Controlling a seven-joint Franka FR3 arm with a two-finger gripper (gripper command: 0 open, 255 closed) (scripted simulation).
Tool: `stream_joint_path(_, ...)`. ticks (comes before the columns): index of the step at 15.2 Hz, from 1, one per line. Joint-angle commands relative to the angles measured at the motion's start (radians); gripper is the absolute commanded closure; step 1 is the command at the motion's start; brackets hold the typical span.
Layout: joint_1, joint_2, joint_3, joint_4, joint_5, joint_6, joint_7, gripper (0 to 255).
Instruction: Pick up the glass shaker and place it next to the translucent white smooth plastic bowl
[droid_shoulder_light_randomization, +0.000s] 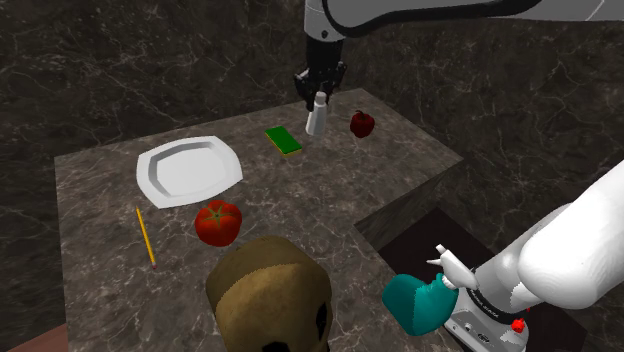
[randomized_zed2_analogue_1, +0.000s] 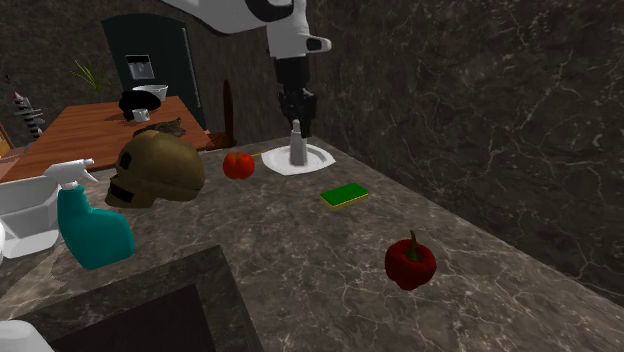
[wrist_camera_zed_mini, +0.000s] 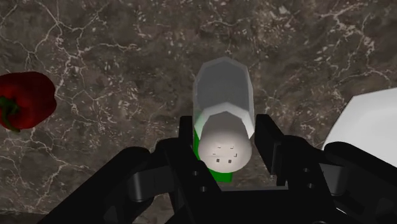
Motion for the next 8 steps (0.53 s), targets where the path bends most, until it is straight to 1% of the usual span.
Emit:
stream_joint_path(1,-0.001,-0.001,0.000,0.024,0.001,-0.026,-0.005,255)
stream_joint_path(8,0.002,0.001,0.001,0.119,0.003,-0.118,-0.015,255)
